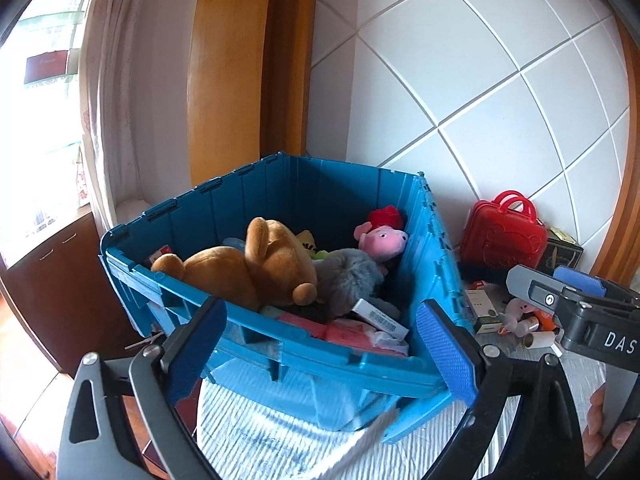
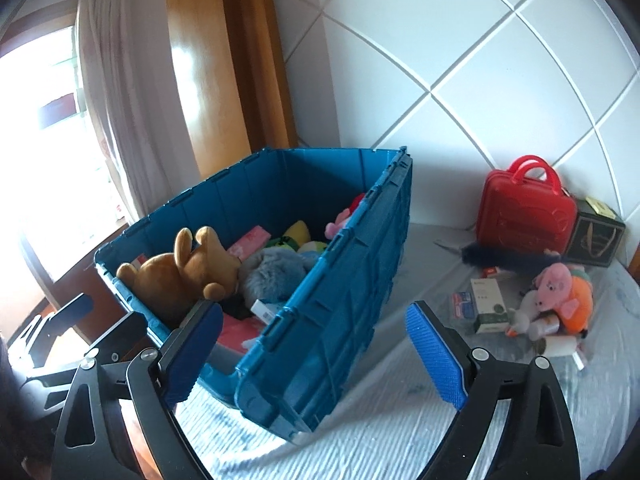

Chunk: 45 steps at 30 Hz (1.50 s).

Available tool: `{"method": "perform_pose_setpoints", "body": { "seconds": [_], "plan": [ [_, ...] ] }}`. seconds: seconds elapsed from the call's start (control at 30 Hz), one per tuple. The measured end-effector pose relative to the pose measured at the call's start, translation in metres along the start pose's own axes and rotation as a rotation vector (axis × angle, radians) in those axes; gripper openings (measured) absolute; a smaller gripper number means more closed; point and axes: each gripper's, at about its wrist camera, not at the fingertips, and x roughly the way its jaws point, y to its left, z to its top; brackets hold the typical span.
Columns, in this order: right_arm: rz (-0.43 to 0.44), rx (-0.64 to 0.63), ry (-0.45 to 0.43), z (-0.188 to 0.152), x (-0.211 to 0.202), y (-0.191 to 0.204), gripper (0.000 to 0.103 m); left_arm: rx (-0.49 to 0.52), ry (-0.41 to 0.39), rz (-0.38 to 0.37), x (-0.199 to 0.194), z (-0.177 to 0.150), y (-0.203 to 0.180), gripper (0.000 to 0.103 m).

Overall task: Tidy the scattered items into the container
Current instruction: 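Move both tools back toward the lint roller and red-white medicine box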

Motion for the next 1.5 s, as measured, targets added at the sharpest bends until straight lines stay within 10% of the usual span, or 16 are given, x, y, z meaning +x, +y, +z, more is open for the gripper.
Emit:
{"method": "perform_pose_setpoints", "body": {
  "seconds": [0.8,1.1,1.23,1.5],
  "plan": [
    [-0.308,0.331,0.023,-0.096,-0.104,-0.376,0.1,0.165,0.105,-0.194,0.049,-0.067,-0.321,0.101],
    [-0.408,0.408,0.108,-0.117,-0.07,-0.436,0.1,0.208,0.228,-0.237,0.135,-0.09,-0.349,0.101],
    [-0.435,0.42,0.184,-0.13,-0.039,-0.455,0.071,0.258,0.283,-0.261,0.173,-0.11,-0.371,0.093],
    [-0.399,0.401,0.297,-0.145,0.024,-0.506,0.065,0.266,0.418,-0.271,0.234,-0.15,-0.422,0.087]
  ]
}}
